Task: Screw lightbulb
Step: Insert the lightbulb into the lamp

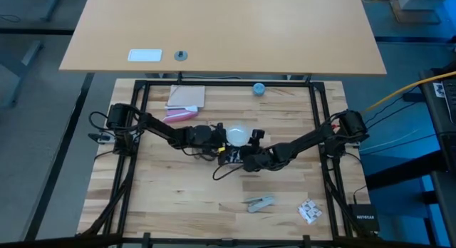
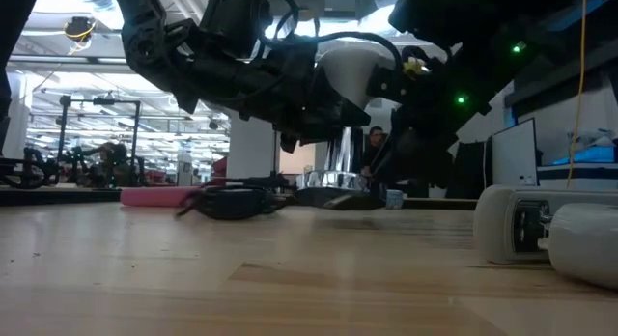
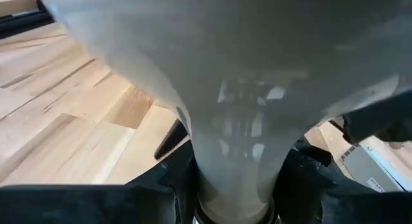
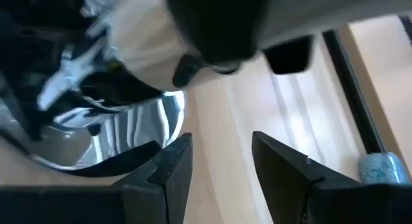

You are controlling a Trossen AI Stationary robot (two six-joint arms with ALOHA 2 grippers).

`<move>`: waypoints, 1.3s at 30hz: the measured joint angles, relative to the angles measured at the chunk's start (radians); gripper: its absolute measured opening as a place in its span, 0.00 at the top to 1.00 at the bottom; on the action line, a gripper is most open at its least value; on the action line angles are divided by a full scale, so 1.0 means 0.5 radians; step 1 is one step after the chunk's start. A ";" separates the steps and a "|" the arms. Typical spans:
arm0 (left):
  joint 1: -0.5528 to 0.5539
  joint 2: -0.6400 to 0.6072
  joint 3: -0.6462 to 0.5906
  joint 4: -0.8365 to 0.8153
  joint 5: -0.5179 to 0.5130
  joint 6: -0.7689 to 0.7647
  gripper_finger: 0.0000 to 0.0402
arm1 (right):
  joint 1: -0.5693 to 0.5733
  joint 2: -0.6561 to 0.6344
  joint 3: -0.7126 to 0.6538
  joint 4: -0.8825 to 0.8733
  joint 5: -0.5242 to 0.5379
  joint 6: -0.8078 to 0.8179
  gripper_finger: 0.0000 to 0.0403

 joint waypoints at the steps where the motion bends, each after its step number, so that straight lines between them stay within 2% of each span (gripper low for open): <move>1: -0.004 0.000 0.000 -0.001 -0.004 0.001 0.63 | 0.001 0.000 0.000 -0.001 0.014 0.002 0.59; 6: -0.005 0.000 0.000 -0.005 -0.014 0.003 0.63 | 0.004 0.000 0.000 -0.043 -0.017 -0.028 0.59; 13: 0.006 0.000 0.000 -0.006 -0.027 0.037 0.63 | 0.020 -0.038 -0.001 -0.172 -0.225 -0.029 0.59; 16: 0.018 0.000 0.000 -0.006 -0.027 0.036 0.63 | 0.075 -0.079 -0.001 -0.177 -0.239 -0.029 0.59; 22: 0.045 0.000 0.000 -0.004 -0.029 0.024 0.63 | 0.244 -0.127 -0.001 -0.108 -0.230 -0.030 0.59; 26: 0.050 0.000 0.000 0.041 -0.029 -0.032 0.63 | 0.316 -0.081 0.000 0.139 -0.146 -0.031 0.59; 31: 0.050 0.000 0.001 0.064 -0.028 -0.071 0.63 | 0.318 0.022 0.000 0.411 -0.081 -0.097 0.59; 39: 0.038 0.000 0.001 0.062 -0.029 -0.081 0.63 | 0.317 0.178 0.000 0.457 0.041 -0.033 0.59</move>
